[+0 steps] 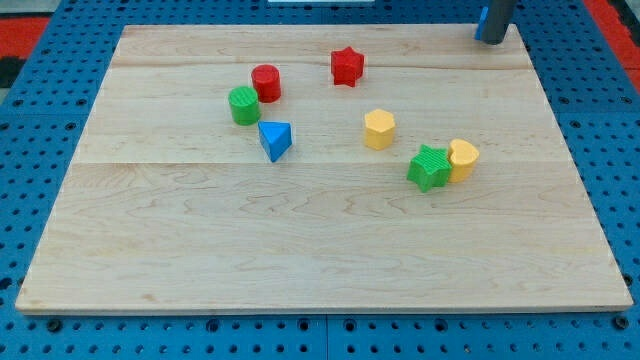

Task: Move your arm towards red star

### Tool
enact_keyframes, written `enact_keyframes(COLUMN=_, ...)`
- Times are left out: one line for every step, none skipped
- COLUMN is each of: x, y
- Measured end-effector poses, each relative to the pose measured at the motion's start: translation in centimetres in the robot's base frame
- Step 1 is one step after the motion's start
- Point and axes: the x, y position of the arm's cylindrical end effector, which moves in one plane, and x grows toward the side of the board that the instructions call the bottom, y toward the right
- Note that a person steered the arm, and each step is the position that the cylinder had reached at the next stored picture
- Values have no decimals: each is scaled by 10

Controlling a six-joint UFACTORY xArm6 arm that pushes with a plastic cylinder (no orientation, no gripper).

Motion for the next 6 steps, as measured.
enact_keyframes(x=1, y=0)
enact_keyframes(x=1, y=0)
enact_keyframes(x=5, y=0)
enact_keyframes(x=26, y=0)
enact_keyframes(x=35, y=-38)
enact_keyframes(x=35, y=-113)
